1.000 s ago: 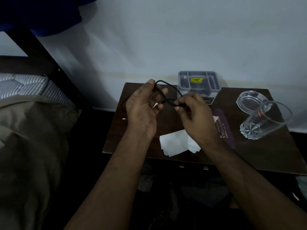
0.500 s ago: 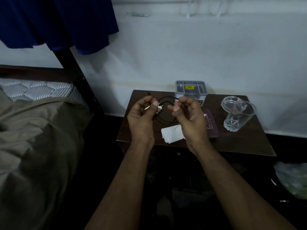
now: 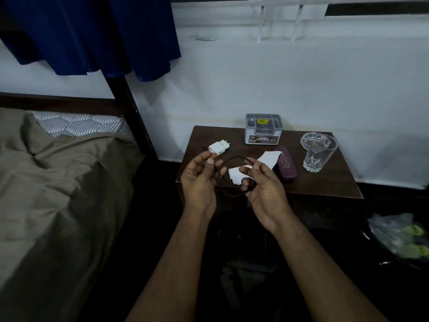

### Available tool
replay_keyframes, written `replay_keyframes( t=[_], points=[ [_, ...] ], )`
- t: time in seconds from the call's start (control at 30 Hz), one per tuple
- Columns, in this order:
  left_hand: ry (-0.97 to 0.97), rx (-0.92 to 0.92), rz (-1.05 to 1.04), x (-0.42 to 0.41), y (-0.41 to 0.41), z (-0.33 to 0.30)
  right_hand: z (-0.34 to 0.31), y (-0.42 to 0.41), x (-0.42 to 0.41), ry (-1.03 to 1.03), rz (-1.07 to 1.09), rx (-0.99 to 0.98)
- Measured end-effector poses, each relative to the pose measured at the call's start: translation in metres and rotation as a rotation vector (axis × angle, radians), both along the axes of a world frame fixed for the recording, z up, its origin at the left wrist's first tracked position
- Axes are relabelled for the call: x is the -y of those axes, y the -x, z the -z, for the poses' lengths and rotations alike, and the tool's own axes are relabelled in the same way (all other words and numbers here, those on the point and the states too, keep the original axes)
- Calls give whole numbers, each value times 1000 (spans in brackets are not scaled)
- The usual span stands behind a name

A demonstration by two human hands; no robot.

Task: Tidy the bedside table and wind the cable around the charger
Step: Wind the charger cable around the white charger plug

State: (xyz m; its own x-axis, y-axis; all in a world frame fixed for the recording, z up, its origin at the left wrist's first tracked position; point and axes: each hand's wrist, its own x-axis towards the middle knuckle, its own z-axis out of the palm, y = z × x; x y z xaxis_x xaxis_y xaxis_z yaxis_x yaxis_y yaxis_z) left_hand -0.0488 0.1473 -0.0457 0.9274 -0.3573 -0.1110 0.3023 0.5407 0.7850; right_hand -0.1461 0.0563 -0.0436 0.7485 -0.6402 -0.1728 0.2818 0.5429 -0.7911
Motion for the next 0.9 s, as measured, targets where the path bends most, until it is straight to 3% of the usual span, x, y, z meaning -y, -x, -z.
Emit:
replay_keyframes(
  t=[0.13, 0.27, 0.37, 0.53, 0.63, 0.8, 0.9],
  points=[
    [-53, 10, 63, 8, -6, 3, 5, 1, 4, 146, -69, -56],
    [-417, 369, 217, 14, -18, 13, 8, -5, 16, 340, -67, -127],
    [-749, 640, 166, 18, -31, 20, 8, -17, 25, 490, -67, -196],
    [-834, 728, -153, 23, -48, 11, 9, -41, 37, 694, -125, -153],
    [-801, 678, -80, 24, -53, 5, 18, -50, 45, 767, -52, -189],
    [-1171, 834, -180, 13, -69, 0, 27, -66, 49, 768, -16, -185],
    [-1242, 808, -166, 13, -73, 0, 27, -75, 53, 863, 6, -238]
  ],
)
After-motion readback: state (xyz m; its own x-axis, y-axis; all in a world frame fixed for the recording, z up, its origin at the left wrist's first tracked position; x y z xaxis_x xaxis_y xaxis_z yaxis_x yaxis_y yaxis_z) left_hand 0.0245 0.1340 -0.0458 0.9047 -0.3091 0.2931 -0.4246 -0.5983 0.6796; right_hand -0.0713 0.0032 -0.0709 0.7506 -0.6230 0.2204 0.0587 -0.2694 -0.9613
